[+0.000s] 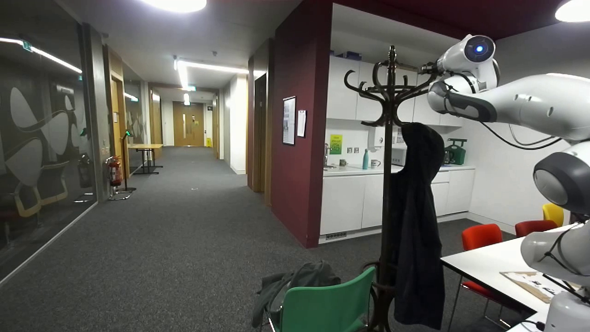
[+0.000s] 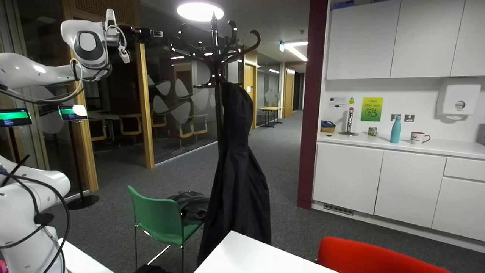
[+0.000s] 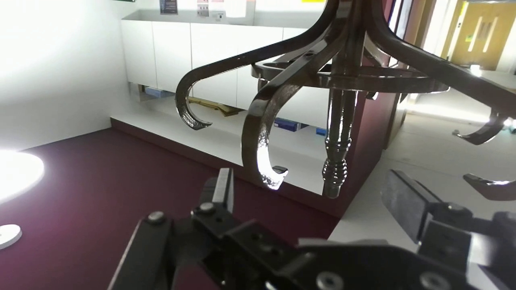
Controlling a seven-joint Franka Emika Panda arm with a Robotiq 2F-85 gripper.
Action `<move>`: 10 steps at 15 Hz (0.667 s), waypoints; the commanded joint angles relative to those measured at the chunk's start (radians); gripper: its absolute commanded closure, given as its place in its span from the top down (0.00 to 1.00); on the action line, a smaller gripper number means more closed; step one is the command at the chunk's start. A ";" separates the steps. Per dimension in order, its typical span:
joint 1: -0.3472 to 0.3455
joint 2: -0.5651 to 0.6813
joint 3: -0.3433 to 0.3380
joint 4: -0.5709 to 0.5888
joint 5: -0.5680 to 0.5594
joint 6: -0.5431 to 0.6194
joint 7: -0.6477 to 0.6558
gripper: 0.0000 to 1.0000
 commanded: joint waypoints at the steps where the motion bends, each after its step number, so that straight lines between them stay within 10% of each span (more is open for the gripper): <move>1: 0.051 -0.015 -0.048 -0.037 -0.042 -0.001 0.009 1.00; 10: 0.095 0.028 -0.125 -0.077 -0.078 0.021 -0.008 1.00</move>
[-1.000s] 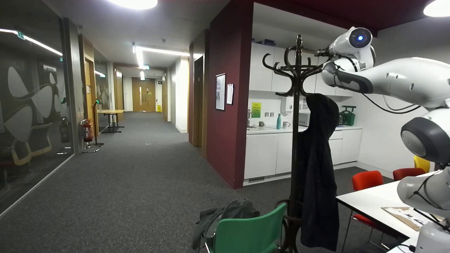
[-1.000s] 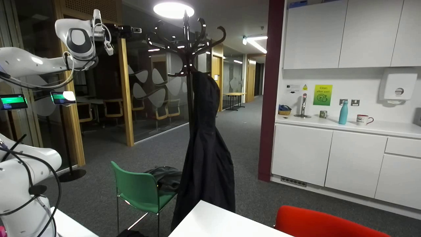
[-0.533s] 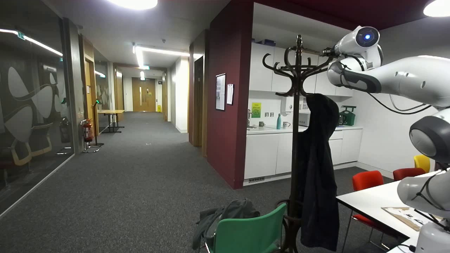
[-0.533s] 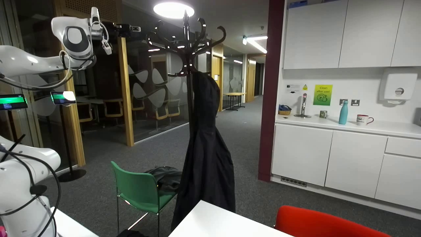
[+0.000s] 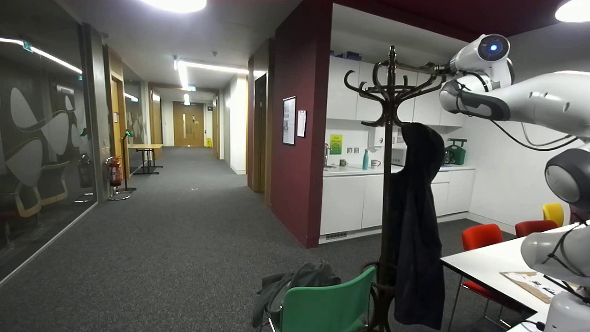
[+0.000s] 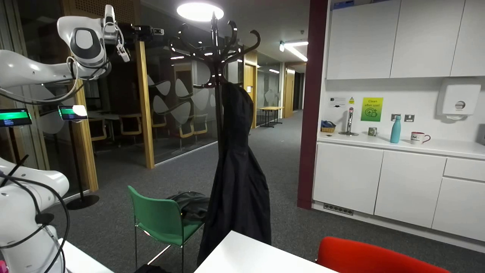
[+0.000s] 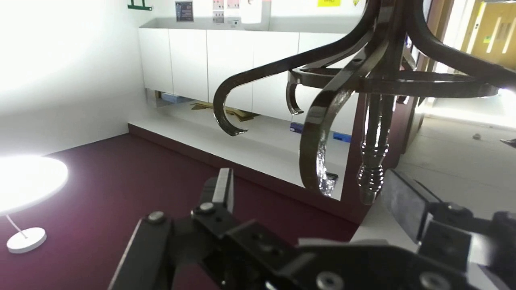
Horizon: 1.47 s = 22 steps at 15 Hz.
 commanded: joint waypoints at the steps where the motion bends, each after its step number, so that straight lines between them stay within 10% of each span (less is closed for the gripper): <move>1: 0.055 0.038 -0.048 -0.024 -0.034 0.027 -0.014 1.00; 22: 0.522 0.328 -0.302 0.045 -0.118 0.210 -0.190 1.00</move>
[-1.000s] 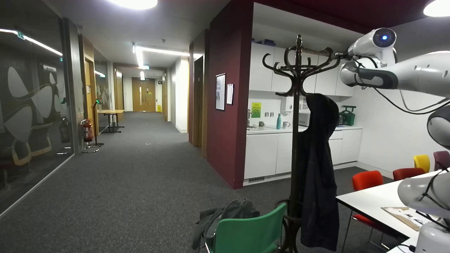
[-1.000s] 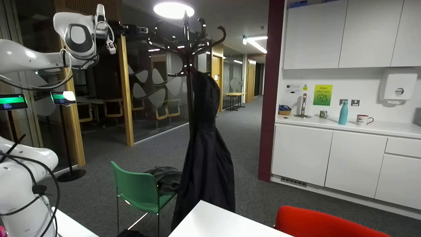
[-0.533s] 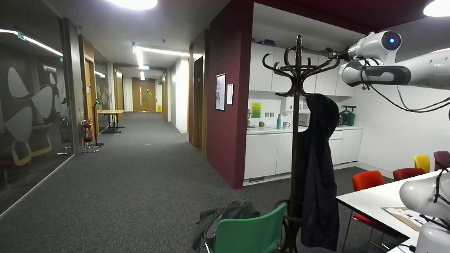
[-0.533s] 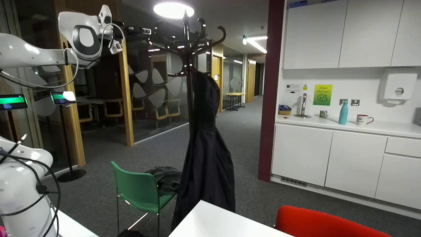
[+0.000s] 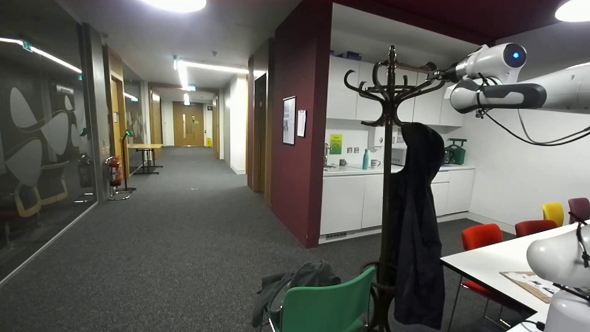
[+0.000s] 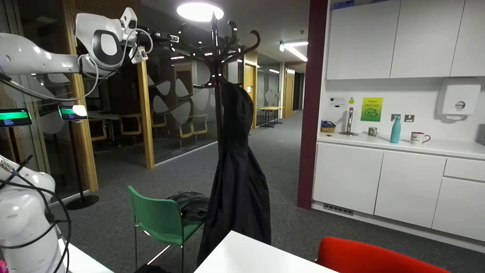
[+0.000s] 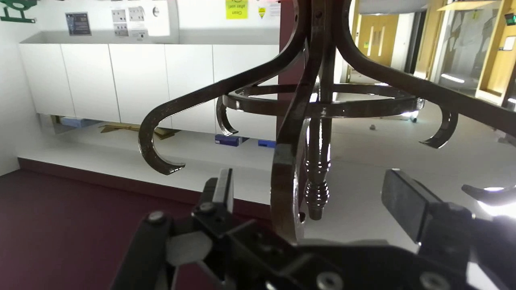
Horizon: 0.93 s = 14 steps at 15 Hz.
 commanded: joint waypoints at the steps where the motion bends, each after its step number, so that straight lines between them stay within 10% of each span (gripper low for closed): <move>1: 0.057 0.062 -0.041 0.059 -0.045 0.033 -0.037 1.00; 14: 0.049 0.180 -0.026 0.177 -0.075 0.030 -0.058 1.00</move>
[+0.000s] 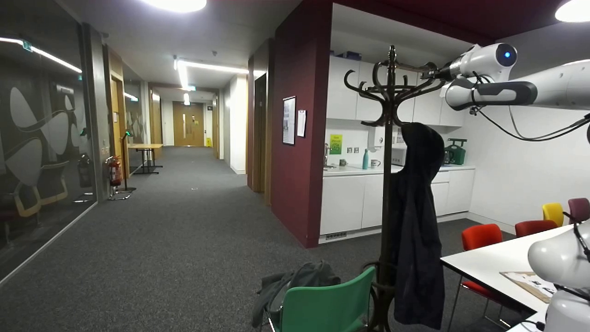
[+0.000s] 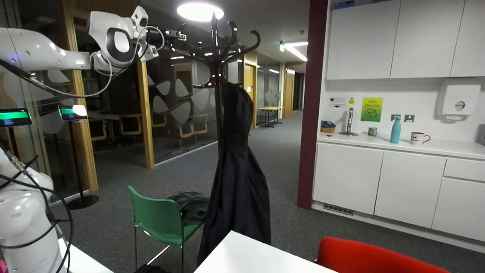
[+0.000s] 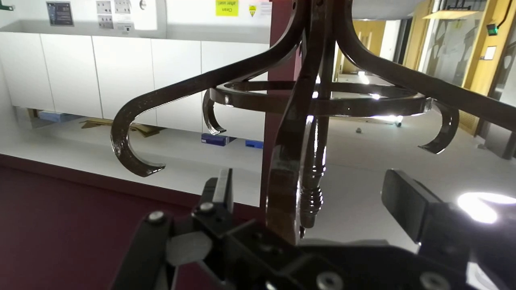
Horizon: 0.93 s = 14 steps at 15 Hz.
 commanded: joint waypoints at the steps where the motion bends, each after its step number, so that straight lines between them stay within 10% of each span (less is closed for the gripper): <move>1: -0.004 0.057 0.008 0.063 -0.022 0.030 -0.027 1.00; 14: -0.023 0.132 0.078 0.139 -0.064 0.021 -0.016 1.00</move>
